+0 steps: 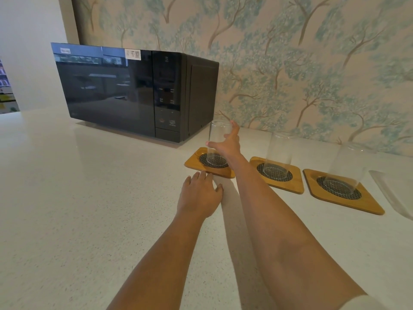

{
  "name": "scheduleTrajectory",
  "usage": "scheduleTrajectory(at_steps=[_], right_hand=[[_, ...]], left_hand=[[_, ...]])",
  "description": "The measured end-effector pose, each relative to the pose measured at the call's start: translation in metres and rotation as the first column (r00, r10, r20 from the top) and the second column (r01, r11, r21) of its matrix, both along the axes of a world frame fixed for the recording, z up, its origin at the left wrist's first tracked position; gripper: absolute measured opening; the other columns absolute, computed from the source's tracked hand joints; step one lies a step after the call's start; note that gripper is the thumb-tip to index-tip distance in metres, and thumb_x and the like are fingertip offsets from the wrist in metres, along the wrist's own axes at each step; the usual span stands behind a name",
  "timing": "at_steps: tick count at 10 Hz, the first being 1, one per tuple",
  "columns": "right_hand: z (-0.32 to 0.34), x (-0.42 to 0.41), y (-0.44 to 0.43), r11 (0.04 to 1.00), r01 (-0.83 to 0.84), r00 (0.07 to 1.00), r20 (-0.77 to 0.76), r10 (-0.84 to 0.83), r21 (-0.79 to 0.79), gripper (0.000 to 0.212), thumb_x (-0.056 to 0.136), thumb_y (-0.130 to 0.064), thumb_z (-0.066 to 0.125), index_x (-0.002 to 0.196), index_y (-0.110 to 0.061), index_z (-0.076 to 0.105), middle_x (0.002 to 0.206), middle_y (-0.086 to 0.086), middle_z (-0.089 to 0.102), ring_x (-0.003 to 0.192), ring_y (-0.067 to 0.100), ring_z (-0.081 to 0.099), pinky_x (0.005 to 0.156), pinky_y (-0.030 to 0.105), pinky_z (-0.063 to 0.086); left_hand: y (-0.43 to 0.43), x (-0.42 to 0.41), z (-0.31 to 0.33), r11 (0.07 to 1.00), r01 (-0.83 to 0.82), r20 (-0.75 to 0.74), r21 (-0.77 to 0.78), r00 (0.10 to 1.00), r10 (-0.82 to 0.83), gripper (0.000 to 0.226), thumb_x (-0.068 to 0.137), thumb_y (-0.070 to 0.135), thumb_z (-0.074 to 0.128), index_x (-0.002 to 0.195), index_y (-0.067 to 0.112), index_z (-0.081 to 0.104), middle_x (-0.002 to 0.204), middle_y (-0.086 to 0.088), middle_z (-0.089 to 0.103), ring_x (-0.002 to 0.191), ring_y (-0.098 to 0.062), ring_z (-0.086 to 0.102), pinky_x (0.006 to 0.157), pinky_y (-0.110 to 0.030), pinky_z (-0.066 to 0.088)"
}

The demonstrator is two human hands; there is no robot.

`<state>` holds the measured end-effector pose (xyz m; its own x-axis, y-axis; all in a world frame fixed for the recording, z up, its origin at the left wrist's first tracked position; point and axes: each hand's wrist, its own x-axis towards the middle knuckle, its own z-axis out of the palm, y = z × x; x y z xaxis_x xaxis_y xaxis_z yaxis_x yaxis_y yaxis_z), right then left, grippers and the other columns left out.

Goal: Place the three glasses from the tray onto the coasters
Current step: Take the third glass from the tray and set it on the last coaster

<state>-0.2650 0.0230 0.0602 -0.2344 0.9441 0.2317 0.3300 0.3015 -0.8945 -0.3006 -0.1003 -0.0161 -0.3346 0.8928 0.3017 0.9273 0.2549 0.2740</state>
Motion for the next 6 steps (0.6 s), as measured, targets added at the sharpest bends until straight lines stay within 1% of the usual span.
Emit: scheduleTrajectory(at_steps=[2,3,4,5,6], right_hand=[[-0.002,0.001,-0.002,1.000,-0.008,1.000,-0.014,0.008,0.008,0.107,0.074,-0.019,0.081,0.150,-0.025,0.006,0.147,0.016,0.037,0.136,0.034,0.040,0.114,0.046,0.035],[-0.005,0.004,-0.004,1.000,-0.013,0.999,-0.030,0.012,-0.012,0.108,0.073,-0.021,0.082,0.151,-0.025,0.007,0.151,0.017,0.031,0.138,0.034,0.036,0.114,0.046,0.034],[-0.006,0.012,-0.010,1.000,-0.013,1.000,-0.027,0.012,-0.015,0.107,0.072,-0.021,0.082,0.150,-0.022,0.009,0.151,0.016,0.031,0.138,0.033,0.036,0.115,0.047,0.033],[-0.010,0.022,-0.015,1.000,-0.009,1.000,0.015,0.009,-0.007,0.102,0.075,-0.022,0.080,0.151,-0.017,0.012,0.150,0.015,0.034,0.137,0.032,0.037,0.114,0.046,0.033],[-0.016,0.036,-0.031,0.999,0.019,0.993,0.117,-0.024,0.046,0.086,0.083,-0.024,0.072,0.150,-0.015,0.018,0.149,0.014,0.036,0.137,0.031,0.038,0.113,0.043,0.035]], left_hand=[[0.000,0.000,0.001,1.000,-0.002,0.002,0.000,1.000,0.002,0.058,0.094,0.052,0.026,0.142,0.019,0.034,0.151,-0.002,0.036,0.140,-0.023,0.031,0.116,-0.044,0.021],[-0.002,0.001,0.003,1.000,-0.002,0.010,0.006,1.000,0.002,0.058,0.095,0.051,0.028,0.141,0.018,0.035,0.151,-0.003,0.037,0.140,-0.023,0.031,0.116,-0.043,0.020],[-0.003,0.001,0.004,1.000,0.003,0.028,0.011,1.000,-0.003,0.057,0.094,0.051,0.029,0.141,0.018,0.035,0.151,-0.003,0.037,0.140,-0.023,0.031,0.117,-0.043,0.020],[-0.004,0.002,0.004,0.999,0.017,0.050,0.029,0.999,-0.018,0.054,0.094,0.049,0.032,0.138,0.018,0.040,0.147,-0.003,0.042,0.137,-0.022,0.036,0.116,-0.044,0.022],[-0.004,0.002,0.005,0.998,0.017,0.042,0.065,0.999,-0.020,0.050,0.094,0.046,0.035,0.134,0.018,0.045,0.142,-0.002,0.049,0.132,-0.021,0.043,0.114,-0.044,0.027]])
